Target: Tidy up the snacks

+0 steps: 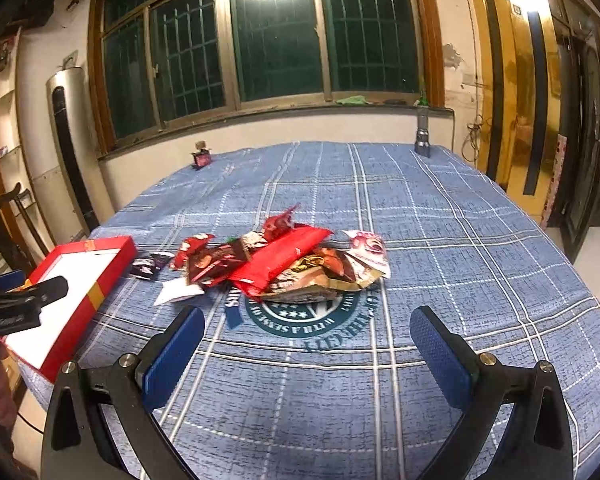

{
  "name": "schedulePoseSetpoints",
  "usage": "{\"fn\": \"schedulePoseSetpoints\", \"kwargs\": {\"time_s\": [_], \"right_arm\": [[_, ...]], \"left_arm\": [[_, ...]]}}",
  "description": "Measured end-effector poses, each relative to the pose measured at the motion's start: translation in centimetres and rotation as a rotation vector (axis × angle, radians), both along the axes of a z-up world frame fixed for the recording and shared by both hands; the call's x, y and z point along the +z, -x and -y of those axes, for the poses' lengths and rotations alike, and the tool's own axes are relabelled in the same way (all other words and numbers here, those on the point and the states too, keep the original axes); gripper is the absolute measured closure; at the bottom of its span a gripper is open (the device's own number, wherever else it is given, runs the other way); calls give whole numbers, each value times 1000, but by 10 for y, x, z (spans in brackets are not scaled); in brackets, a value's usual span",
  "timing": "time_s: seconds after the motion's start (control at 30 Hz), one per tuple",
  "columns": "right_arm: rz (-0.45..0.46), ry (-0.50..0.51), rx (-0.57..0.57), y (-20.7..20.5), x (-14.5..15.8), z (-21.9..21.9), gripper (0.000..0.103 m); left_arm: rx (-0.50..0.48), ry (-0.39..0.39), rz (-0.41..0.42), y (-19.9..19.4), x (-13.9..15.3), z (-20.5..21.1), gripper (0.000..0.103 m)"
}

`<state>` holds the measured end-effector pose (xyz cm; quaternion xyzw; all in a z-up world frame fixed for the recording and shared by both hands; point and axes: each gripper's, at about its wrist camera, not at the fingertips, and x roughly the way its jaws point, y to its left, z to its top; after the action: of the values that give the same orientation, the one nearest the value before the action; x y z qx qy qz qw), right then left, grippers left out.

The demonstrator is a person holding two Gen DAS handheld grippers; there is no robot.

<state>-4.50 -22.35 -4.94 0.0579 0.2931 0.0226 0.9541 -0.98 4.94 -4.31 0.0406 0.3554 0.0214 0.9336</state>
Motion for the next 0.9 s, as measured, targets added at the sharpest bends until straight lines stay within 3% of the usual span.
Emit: {"fn": "schedulePoseSetpoints", "kwargs": {"time_s": [0.17, 0.4, 0.5, 0.57, 0.73, 0.9], "right_arm": [[-51, -163, -31, -13, -8, 32, 0], [-240, -607, -21, -62, -41, 72, 1], [-290, -745, -4, -79, -55, 75, 8], [-317, -775, -5, -88, -62, 72, 11], [-348, -815, -29, -104, -75, 66, 44], [-357, -812, -40, -113, -86, 60, 68]], "left_arm": [[-74, -13, 0, 2, -5, 15, 0], [-144, -54, -37, -10, -12, 36, 0], [-163, -64, -45, -18, -14, 41, 0], [-166, -59, -58, -25, -16, 42, 0], [-181, -34, -92, -40, -23, 44, 0], [-208, 41, -140, -52, -27, 44, 0]]}}
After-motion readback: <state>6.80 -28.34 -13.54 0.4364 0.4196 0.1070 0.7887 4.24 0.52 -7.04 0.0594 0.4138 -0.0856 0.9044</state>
